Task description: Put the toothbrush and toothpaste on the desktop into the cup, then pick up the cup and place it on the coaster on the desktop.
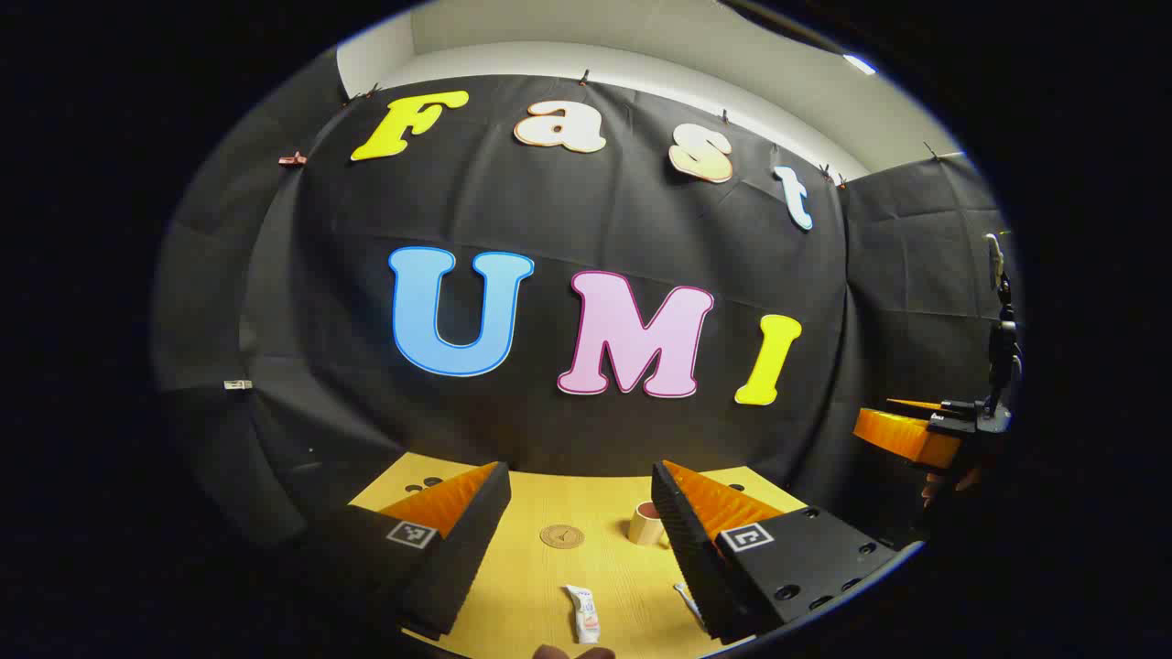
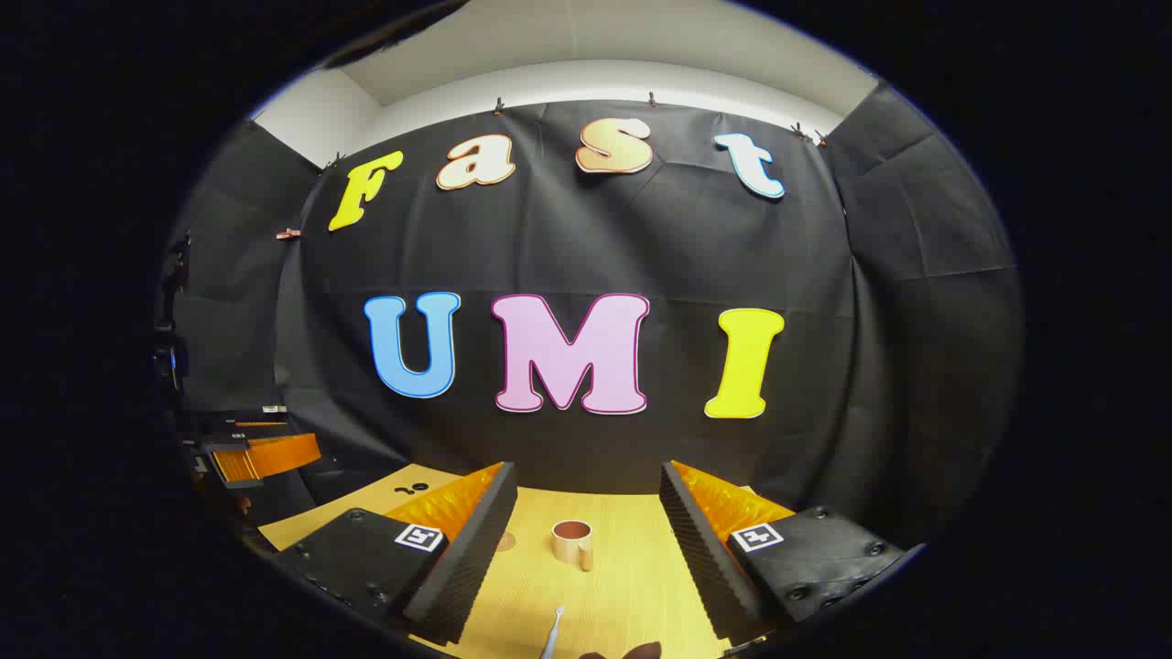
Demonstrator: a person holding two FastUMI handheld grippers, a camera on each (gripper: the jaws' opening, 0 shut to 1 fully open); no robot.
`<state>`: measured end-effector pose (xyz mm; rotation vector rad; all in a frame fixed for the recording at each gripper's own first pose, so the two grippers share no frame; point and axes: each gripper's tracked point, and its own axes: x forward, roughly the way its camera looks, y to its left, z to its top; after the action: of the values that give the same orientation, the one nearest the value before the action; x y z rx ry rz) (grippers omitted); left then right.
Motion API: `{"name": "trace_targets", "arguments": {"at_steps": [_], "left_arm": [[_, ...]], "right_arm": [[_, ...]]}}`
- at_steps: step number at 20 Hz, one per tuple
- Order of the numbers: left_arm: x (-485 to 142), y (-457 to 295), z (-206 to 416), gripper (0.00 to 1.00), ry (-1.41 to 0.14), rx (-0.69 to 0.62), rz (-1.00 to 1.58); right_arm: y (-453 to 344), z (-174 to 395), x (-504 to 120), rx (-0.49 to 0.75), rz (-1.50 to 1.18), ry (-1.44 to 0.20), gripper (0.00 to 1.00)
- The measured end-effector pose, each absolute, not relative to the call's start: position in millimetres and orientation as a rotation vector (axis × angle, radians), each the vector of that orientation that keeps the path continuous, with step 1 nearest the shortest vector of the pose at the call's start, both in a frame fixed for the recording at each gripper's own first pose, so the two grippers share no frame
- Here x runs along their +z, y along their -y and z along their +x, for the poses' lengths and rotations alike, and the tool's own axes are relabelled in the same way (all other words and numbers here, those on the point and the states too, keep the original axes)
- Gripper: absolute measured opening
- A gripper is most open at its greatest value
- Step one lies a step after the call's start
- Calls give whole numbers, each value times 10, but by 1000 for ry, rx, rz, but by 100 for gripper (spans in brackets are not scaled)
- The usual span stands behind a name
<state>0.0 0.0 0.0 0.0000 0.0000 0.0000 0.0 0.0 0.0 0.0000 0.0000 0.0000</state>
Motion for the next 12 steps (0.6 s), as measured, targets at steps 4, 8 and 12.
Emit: {"name": "trace_targets", "arguments": {"at_steps": [4, 8, 12], "left_arm": [[-19, 56, 17, 96, -8, -7, 5], [-18, 82, 10, 96, -12, -5, 24], [-34, 124, 9, 96, -16, -11, 30]], "right_arm": [[-3, 2, -20, 5, 9, -7, 97], [-5, 15, -41, 10, 6, -10, 99], [-2, 9, -53, 10, 8, -14, 97]]}}
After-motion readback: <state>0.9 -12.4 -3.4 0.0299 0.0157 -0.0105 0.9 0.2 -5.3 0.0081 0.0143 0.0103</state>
